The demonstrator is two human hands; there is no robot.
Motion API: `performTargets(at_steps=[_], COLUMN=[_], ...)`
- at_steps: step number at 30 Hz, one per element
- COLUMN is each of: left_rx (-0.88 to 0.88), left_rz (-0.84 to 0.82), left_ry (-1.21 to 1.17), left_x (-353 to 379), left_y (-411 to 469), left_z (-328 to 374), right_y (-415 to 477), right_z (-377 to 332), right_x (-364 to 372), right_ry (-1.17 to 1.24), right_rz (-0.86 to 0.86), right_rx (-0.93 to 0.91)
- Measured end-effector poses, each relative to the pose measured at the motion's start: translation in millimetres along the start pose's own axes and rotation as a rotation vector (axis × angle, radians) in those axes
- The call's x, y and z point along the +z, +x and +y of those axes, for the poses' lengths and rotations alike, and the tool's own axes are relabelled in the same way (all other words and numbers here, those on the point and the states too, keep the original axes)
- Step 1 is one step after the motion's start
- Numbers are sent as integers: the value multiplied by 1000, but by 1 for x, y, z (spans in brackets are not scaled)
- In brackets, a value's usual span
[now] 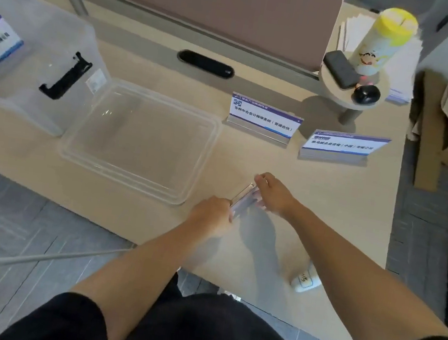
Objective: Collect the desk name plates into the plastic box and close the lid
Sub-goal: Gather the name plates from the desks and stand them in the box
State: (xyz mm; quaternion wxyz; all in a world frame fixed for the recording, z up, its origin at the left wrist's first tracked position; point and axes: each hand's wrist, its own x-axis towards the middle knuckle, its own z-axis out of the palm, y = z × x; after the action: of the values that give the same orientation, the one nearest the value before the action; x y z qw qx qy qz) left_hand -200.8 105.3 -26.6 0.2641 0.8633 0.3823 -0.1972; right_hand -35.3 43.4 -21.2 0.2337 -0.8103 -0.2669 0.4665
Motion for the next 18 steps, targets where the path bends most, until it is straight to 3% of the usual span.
performTargets(at_steps=[7,11,18], left_rx=[-26,-80,-128], left_rz=[14,115,305], left_ry=[37,-68,-62], left_x=[-24,-58,-116], left_y=[-19,-37,-83], left_z=[-4,-20,-64], right_y=[-7,-15,-41], right_z=[-11,-54,-147], right_x=[-13,-14,31], right_ry=[-38,17,139], right_rz=[-47,-46,-125], right_rx=[-164,-301,-303])
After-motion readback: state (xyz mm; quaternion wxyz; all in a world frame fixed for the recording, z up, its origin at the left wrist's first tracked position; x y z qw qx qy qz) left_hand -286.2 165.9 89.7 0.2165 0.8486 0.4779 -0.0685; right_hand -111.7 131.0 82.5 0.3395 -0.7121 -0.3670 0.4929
